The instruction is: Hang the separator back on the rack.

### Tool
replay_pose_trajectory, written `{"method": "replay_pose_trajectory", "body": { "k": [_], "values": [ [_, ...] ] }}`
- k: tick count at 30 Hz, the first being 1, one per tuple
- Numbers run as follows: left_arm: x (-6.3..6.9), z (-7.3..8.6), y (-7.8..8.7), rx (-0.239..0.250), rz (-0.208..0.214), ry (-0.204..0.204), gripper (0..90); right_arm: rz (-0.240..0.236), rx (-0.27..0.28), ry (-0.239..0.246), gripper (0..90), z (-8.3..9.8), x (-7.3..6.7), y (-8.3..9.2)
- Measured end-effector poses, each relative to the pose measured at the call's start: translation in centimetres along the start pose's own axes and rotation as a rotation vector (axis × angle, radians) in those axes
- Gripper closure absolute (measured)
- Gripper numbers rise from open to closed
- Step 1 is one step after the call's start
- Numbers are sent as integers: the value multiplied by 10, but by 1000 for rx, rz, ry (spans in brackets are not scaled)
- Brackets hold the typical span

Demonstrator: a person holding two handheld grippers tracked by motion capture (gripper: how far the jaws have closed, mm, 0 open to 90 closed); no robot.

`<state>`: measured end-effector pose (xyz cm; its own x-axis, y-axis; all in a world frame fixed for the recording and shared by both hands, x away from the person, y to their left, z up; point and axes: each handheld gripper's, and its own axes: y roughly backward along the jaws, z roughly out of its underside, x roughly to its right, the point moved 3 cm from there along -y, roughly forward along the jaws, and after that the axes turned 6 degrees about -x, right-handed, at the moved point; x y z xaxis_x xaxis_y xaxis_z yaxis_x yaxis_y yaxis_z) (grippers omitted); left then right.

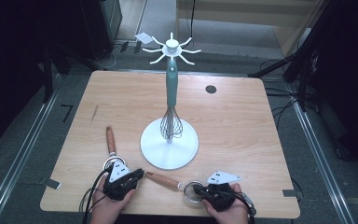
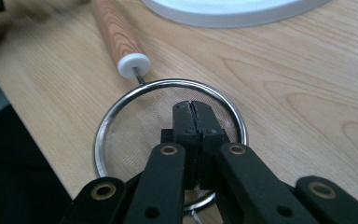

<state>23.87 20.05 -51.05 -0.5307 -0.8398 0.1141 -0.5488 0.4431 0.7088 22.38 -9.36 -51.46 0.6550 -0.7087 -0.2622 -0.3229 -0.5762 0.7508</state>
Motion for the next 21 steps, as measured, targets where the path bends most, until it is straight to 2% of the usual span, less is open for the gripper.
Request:
{"method": "replay_pose_trajectory", "body": {
  "k": [8, 13, 16, 21],
  "values": [
    [0, 0, 0, -5, 13, 6, 833, 42, 1, 37, 898, -4, 11, -1],
    [0, 0, 0, -6, 19, 2, 836, 89, 11, 69, 881, -8, 21, 0],
    [0, 0, 0, -3, 21, 4, 836, 80, 29, 66, 841, -9, 25, 2],
    [0, 0, 4, 23, 40, 3, 824, 56, 42, 80, 709, -12, 23, 9]
  ]
}}
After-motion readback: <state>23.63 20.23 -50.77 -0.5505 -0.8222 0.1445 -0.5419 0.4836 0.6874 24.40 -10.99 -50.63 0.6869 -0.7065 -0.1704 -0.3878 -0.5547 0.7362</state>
